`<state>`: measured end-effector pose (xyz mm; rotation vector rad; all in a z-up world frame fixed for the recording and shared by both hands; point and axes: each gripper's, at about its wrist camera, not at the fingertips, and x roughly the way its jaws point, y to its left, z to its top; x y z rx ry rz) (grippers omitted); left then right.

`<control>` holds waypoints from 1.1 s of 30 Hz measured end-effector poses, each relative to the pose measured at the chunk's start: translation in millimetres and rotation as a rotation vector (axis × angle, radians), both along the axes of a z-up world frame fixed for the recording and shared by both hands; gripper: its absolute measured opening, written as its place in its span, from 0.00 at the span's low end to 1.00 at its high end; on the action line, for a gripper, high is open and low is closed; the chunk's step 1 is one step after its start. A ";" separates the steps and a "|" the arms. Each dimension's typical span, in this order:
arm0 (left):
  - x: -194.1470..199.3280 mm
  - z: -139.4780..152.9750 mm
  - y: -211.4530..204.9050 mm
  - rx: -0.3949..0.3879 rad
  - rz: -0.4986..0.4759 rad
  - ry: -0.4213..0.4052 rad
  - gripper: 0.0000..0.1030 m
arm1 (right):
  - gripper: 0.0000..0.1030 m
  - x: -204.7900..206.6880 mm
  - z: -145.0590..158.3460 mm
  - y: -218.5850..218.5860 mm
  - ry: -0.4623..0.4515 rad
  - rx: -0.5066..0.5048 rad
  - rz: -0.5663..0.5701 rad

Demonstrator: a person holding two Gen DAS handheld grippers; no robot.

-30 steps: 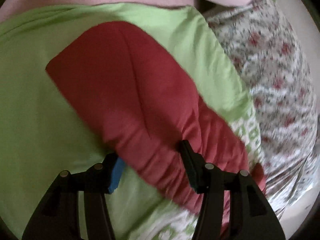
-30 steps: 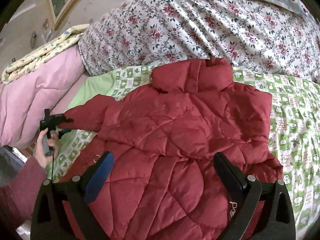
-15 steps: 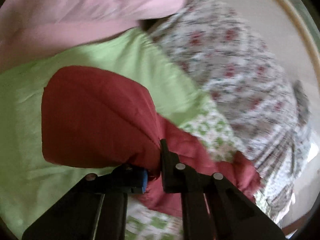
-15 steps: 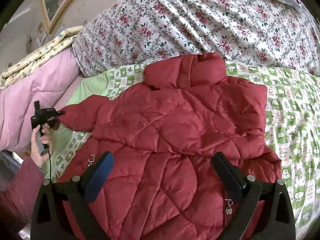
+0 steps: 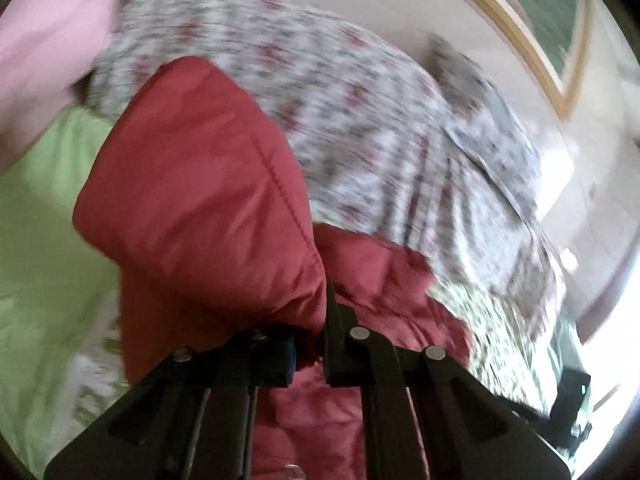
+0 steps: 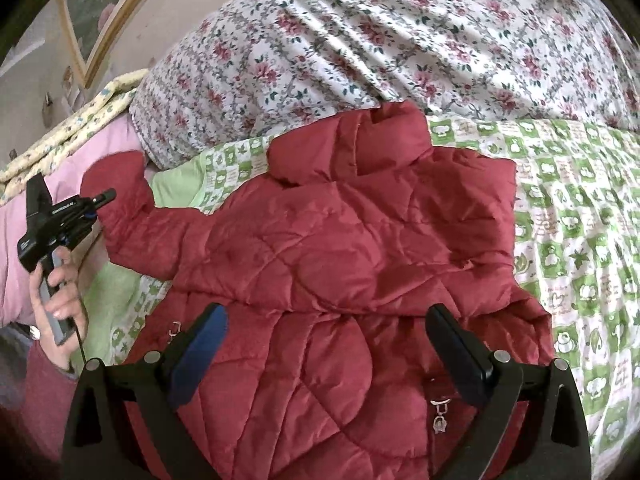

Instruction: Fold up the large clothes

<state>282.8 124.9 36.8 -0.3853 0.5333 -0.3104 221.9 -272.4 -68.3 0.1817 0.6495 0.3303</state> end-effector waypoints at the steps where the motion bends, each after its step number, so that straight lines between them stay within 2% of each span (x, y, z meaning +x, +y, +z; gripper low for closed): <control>1: 1.4 1.1 -14.8 0.016 -0.032 -0.001 0.07 | 0.97 0.4 -0.3 -2.4 0.002 0.007 -0.004; 9: 14.1 -14.0 -121.5 0.143 -0.242 0.029 0.07 | 0.97 6.2 -0.8 -29.7 0.007 0.104 -0.047; 14: 20.9 -35.5 -166.5 0.196 -0.314 0.070 0.07 | 0.97 10.3 0.6 -50.3 0.002 0.175 -0.076; 21: 27.3 -63.3 -200.9 0.209 -0.388 0.109 0.07 | 0.97 18.3 -1.4 -76.1 0.007 0.268 -0.108; 27: 32.0 -89.2 -223.1 0.192 -0.456 0.178 0.07 | 0.97 35.2 -5.2 -90.1 0.027 0.362 -0.099; 33: 24.6 -107.6 -243.4 0.251 -0.478 0.205 0.07 | 0.97 72.0 -11.0 -86.6 0.090 0.468 -0.048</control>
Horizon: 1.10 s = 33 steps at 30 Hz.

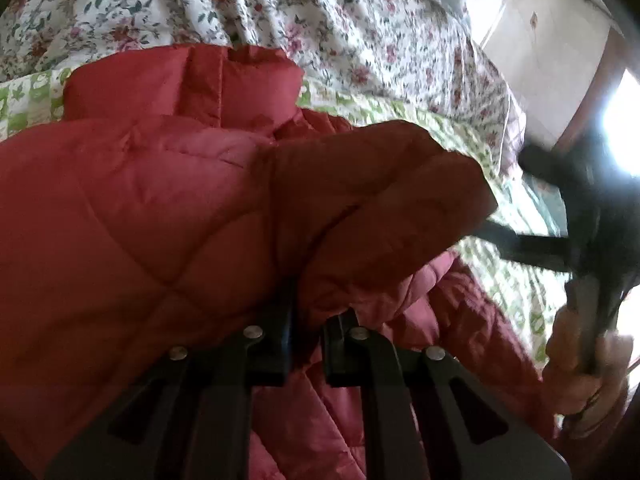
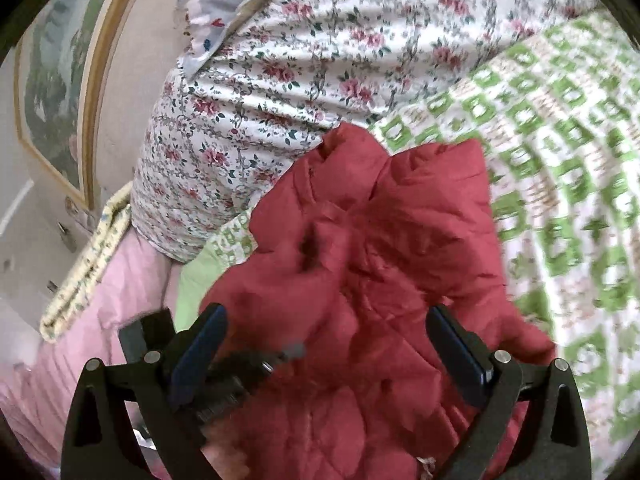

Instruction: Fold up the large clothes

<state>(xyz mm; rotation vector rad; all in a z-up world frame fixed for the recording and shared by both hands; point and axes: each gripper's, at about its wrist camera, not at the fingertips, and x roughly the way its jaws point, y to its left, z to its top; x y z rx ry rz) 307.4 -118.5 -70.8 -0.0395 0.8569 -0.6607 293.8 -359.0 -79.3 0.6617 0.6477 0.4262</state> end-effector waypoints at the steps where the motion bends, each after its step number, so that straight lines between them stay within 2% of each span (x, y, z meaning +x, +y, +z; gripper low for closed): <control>1: -0.9 -1.3 -1.3 0.007 0.002 -0.001 0.07 | 0.97 6.3 -2.0 1.9 0.011 0.015 0.010; 4: 0.3 -0.1 -0.1 -0.005 0.012 0.008 0.07 | 0.97 26.3 -10.5 5.6 0.060 0.050 0.020; 6: 1.3 0.2 1.3 -0.014 0.017 0.018 0.07 | 0.93 38.7 -18.7 8.5 0.093 0.075 0.033; 7: 1.3 -0.2 3.0 -0.015 0.020 0.022 0.07 | 0.78 43.2 -22.1 9.9 0.113 0.076 0.036; 8: 1.1 -0.2 4.2 -0.015 0.025 0.029 0.07 | 0.55 48.1 -26.3 12.0 0.135 0.075 0.041; 9: 1.0 -0.7 5.7 -0.014 0.029 0.038 0.09 | 0.43 50.9 -29.4 12.5 0.147 0.073 0.042; 10: 0.9 -0.4 6.9 -0.020 0.026 0.045 0.12 | 0.26 52.4 -31.6 12.9 0.159 0.053 0.027; 11: -1.1 1.7 9.6 -0.034 0.018 0.055 0.12 | 0.22 52.6 -32.4 13.1 0.162 0.033 0.015; 16: -22.4 14.8 33.5 -0.098 0.022 0.069 0.14 | 0.12 43.4 -25.6 12.0 0.121 -0.044 -0.002; 19: -35.2 31.3 57.1 -0.113 0.052 0.032 0.14 | 0.10 34.7 -16.4 3.6 0.086 -0.087 -0.038; 22: -30.9 49.7 81.7 -0.093 0.129 -0.014 0.14 | 0.10 32.7 -15.3 -3.4 0.088 -0.133 -0.054; 25: -11.2 62.9 102.1 0.003 0.244 -0.073 0.14 | 0.09 36.0 -20.9 0.1 0.099 -0.216 -0.068; 27: 4.7 61.5 114.3 0.030 0.289 -0.068 0.14 | 0.09 36.8 -24.9 1.8 0.096 -0.262 -0.075; 30: 35.0 39.3 127.7 0.084 0.317 0.006 0.14 | 0.09 37.1 -29.2 1.1 0.096 -0.297 -0.088; 33: 48.3 13.0 134.2 0.067 0.297 0.080 0.14 | 0.09 37.8 -30.7 2.4 0.096 -0.330 -0.092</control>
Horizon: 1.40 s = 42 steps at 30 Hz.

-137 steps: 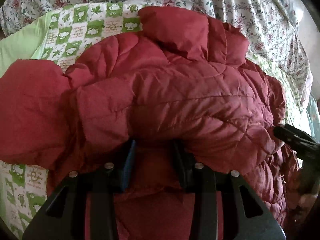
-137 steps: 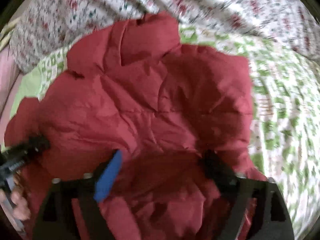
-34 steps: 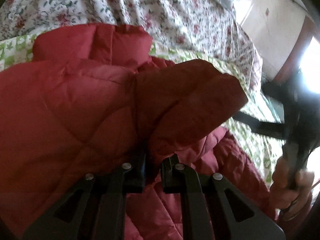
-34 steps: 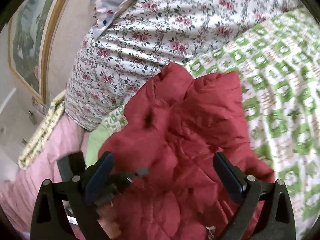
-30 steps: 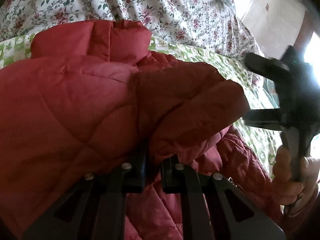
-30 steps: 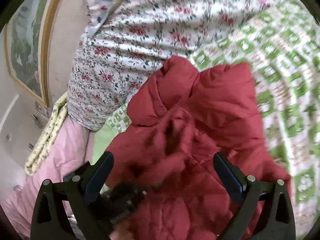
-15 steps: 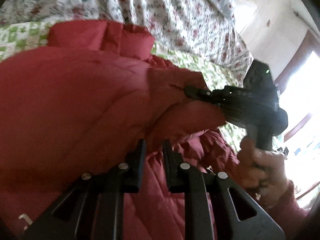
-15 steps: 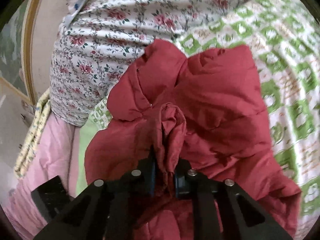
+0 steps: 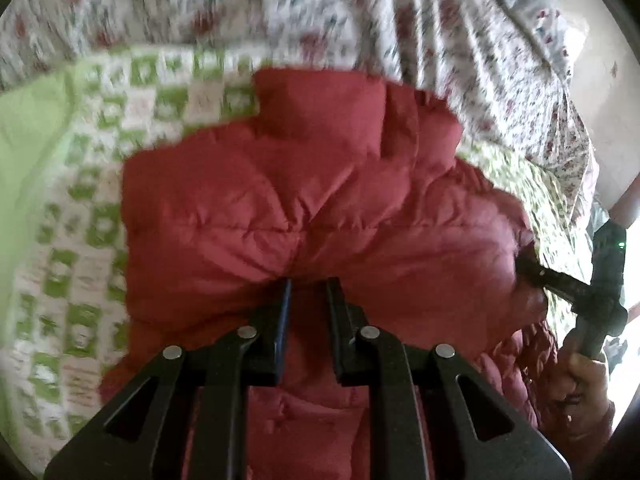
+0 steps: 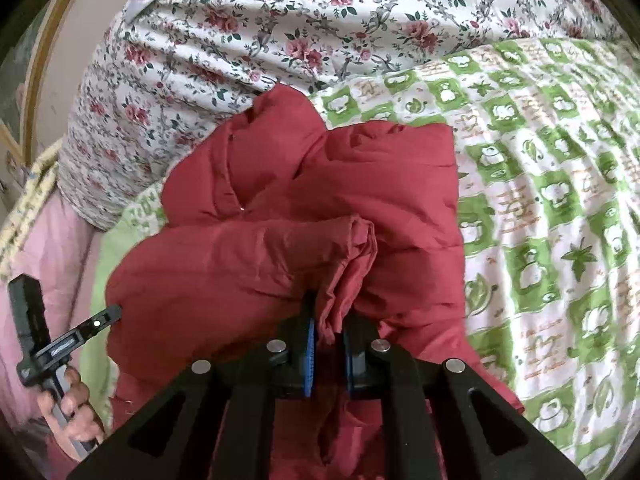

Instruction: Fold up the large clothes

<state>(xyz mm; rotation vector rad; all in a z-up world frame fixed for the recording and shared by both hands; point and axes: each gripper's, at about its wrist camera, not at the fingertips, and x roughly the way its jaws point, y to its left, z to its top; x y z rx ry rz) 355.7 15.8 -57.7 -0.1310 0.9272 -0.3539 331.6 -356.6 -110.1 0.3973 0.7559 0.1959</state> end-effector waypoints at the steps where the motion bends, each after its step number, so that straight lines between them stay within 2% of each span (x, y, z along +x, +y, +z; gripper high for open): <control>1: 0.5 -5.2 0.0 -0.002 0.002 0.011 0.14 | 0.11 -0.5 0.5 0.1 0.000 -0.006 -0.003; 3: 0.7 -13.6 -2.4 0.009 0.010 0.015 0.14 | 0.16 -4.1 6.0 -0.5 0.002 -0.022 -0.024; 5: -1.4 -16.7 -6.8 0.034 0.014 0.010 0.14 | 0.27 -13.5 18.0 -3.1 -0.012 -0.052 -0.083; 8: -5.8 -18.8 -11.1 0.059 0.014 -0.003 0.14 | 0.29 -41.7 51.9 5.4 -0.155 -0.119 -0.127; 9: -6.0 -19.2 -11.7 0.063 0.015 -0.005 0.14 | 0.31 -47.8 60.0 15.3 -0.194 -0.134 -0.106; 11: -5.0 -20.3 -12.3 0.066 0.018 -0.003 0.14 | 0.46 -44.0 62.9 40.5 -0.193 -0.173 -0.014; 13: -3.0 -19.7 -12.2 0.064 0.021 0.000 0.14 | 0.46 -33.9 53.2 66.3 -0.162 -0.216 0.069; 15: -2.7 -19.7 -12.4 0.070 0.022 -0.004 0.14 | 0.45 -20.6 33.0 86.1 -0.099 -0.312 0.106; 17: -3.0 -19.1 -12.2 0.071 0.022 -0.004 0.14 | 0.45 -7.6 10.0 90.4 -0.030 -0.390 0.086; 19: -6.3 -14.1 -10.0 0.060 0.013 -0.004 0.14 | 0.45 1.2 -7.9 81.8 -0.007 -0.445 0.044; 20: -9.8 -9.6 -8.1 0.043 -0.001 -0.002 0.14 | 0.45 3.7 -14.5 74.6 -0.004 -0.445 0.026; 21: -13.2 -5.3 -7.1 0.031 -0.015 0.002 0.14 | 0.45 5.9 -18.8 65.7 0.005 -0.388 0.025; 23: -23.5 5.9 -7.1 0.015 -0.050 -0.029 0.14 | 0.45 7.5 -19.3 60.6 0.012 -0.350 0.023; 25: -29.2 10.7 -8.6 0.053 -0.037 -0.058 0.14 | 0.45 6.0 -19.1 64.0 0.011 -0.369 0.021; 28: -17.4 -10.0 -9.4 0.097 -0.017 0.019 0.14 | 0.46 0.4 -21.5 63.6 -0.002 -0.375 0.022; 33: -2.0 -27.4 5.2 0.001 0.003 0.068 0.12 | 0.46 -0.2 -21.8 63.5 -0.020 -0.363 0.025; 38: -4.9 -29.6 -1.6 0.047 0.015 0.045 0.12 | 0.46 0.4 -24.0 63.9 -0.036 -0.360 0.024; 42: -1.6 -29.0 -3.9 0.059 0.035 0.058 0.12 | 0.46 -3.7 -20.7 60.5 -0.033 -0.337 0.019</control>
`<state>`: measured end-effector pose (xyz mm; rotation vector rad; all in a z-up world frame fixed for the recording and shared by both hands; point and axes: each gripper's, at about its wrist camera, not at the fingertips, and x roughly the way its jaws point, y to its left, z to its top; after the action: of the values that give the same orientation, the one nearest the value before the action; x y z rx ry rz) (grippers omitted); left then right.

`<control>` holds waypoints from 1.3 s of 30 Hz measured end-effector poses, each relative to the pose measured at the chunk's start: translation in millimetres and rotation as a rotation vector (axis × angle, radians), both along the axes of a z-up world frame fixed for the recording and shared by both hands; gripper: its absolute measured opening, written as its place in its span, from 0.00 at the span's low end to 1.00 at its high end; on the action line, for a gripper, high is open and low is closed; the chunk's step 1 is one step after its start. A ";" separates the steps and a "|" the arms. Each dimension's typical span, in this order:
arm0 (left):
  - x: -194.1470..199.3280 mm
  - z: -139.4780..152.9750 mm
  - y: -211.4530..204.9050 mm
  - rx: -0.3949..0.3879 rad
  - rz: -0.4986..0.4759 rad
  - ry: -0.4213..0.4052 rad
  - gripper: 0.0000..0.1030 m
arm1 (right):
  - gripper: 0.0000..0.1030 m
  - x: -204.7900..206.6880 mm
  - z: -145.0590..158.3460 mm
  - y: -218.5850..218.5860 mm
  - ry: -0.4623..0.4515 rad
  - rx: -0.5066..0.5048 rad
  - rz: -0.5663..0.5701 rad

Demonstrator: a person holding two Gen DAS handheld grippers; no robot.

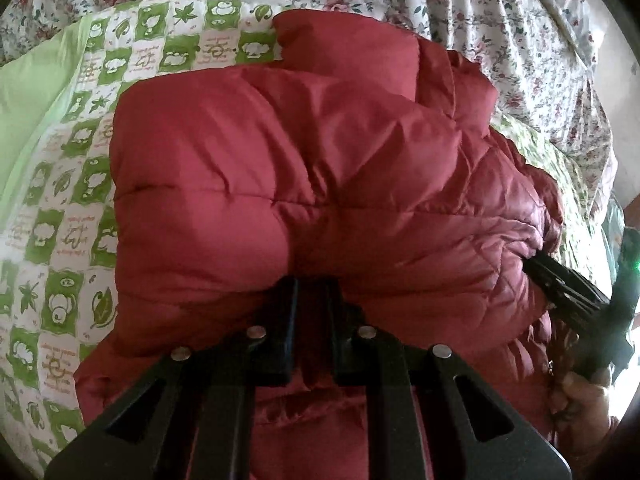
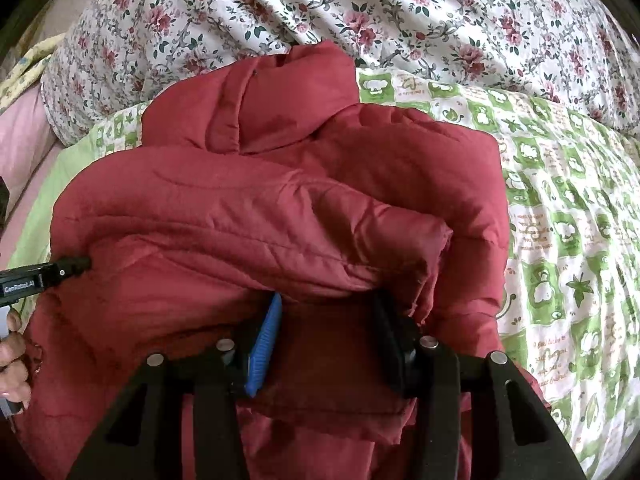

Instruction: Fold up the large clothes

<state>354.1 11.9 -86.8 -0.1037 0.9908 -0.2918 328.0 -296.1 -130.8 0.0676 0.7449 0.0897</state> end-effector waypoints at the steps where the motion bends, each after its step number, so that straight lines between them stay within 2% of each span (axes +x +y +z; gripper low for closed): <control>1: 1.4 -0.4 -0.3 0.002 0.003 0.001 0.12 | 0.46 -3.1 0.8 -0.1 -0.003 -0.004 -0.005; 10: -0.5 4.5 -8.5 0.065 0.030 -0.013 0.12 | 0.46 -1.7 -4.8 -2.7 -0.003 0.005 0.001; 16: -31.1 26.8 -2.7 0.090 0.026 -0.072 0.12 | 0.48 -11.5 7.0 -7.5 0.003 0.051 0.016; 19: -46.3 36.4 8.4 0.063 0.030 -0.082 0.12 | 0.48 -26.6 18.1 -9.3 0.000 0.062 0.013; 29: -109.9 49.4 35.7 0.049 0.075 -0.106 0.12 | 0.56 -97.6 46.5 -24.4 0.016 0.110 0.029; 34: -149.6 39.2 54.5 0.039 0.098 -0.064 0.12 | 0.68 -150.0 57.4 -39.9 -0.003 0.145 0.033; 39: -189.4 29.0 78.3 0.000 0.140 -0.016 0.12 | 0.69 -195.1 57.2 -57.4 0.016 0.179 0.020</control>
<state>164.8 90.2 -57.8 -0.1698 0.9632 -0.1639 132.9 -353.5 -73.6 0.2311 0.7525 0.1750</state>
